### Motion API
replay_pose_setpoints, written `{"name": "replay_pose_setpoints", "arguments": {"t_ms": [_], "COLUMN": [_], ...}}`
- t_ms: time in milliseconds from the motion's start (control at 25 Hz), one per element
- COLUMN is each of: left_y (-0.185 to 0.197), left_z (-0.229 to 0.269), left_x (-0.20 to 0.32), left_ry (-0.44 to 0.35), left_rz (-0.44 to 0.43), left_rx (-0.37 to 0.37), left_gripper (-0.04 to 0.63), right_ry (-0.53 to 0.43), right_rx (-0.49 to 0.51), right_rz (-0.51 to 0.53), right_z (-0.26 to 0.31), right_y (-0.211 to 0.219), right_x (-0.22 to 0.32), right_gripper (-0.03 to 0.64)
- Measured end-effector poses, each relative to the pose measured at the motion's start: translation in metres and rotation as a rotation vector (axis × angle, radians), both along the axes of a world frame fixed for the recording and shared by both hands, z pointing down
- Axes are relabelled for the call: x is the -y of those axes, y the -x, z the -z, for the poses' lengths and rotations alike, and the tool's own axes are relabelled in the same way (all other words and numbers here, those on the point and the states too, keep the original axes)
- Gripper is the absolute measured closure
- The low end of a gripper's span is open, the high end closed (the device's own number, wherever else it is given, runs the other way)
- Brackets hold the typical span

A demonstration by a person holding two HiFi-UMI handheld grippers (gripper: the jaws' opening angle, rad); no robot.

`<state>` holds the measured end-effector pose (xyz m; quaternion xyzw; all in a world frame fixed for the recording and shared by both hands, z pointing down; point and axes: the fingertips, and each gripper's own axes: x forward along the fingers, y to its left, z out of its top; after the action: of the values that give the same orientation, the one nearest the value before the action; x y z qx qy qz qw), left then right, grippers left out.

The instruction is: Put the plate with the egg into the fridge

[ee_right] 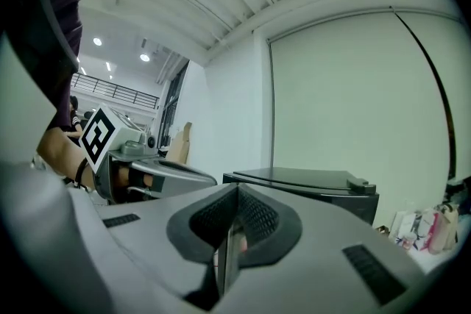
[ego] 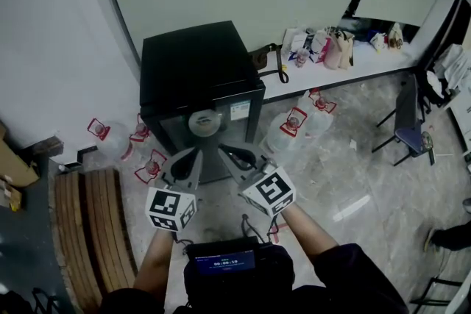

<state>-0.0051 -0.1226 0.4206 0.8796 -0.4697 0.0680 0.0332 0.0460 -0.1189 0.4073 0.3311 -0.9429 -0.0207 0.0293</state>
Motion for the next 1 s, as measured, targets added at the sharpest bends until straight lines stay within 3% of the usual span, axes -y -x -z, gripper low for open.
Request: {"name": "replay_pose_setpoints", "arguments": {"t_ms": [440, 1000], "left_y": [-0.009, -0.012], "left_z": [0.013, 0.015], "left_x": [0.016, 0.025], "left_ry": [-0.047, -0.047], "left_rz": [0.010, 0.006], "left_rx": [-0.012, -0.023], "left_gripper": [0.586, 0.586], "right_ry": [0.001, 0.009], "right_rx": [0.089, 0.102], "right_rz": [-0.025, -0.026], "right_z": [0.026, 0.025], "right_y": [0.000, -0.002], "right_x": [0.017, 0.024], "right_gripper": [0.611, 0.611]}}
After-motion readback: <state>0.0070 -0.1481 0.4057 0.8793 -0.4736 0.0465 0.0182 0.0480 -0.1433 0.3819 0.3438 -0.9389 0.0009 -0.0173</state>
